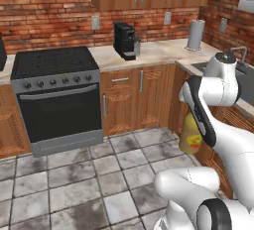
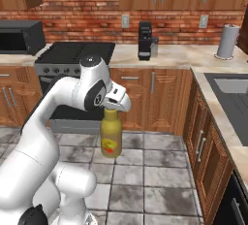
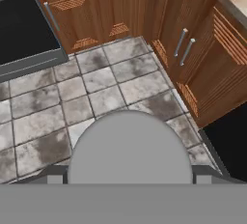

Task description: Place the drinks on the dining counter in a tight cluster.

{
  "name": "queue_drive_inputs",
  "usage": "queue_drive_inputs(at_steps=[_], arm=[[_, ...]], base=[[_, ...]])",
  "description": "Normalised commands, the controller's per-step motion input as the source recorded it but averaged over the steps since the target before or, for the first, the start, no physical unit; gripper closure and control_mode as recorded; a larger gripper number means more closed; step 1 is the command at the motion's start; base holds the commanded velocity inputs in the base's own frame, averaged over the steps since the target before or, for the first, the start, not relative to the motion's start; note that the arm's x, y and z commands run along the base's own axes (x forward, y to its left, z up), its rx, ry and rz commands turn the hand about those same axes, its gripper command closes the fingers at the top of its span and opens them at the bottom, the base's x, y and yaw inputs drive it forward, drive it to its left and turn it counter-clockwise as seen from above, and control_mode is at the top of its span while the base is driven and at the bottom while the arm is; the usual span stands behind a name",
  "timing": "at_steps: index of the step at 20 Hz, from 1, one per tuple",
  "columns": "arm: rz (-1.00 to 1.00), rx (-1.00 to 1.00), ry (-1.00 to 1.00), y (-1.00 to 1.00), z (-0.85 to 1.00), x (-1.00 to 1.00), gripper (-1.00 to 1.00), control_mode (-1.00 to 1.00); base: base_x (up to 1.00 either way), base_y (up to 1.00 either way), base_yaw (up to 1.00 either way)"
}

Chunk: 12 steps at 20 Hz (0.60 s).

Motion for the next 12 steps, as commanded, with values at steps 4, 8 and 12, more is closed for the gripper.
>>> queue_drive_inputs(at_steps=[4,8,12], arm=[[0.00,0.00,0.00,0.00,0.00,0.00,1.00,1.00],[0.00,0.00,0.00,0.00,0.00,0.00,1.00,1.00],[0.00,0.00,0.00,0.00,0.00,0.00,1.00,1.00]], base=[[-0.01,0.08,0.98],[0.00,0.11,0.91],[0.00,0.11,0.89]])
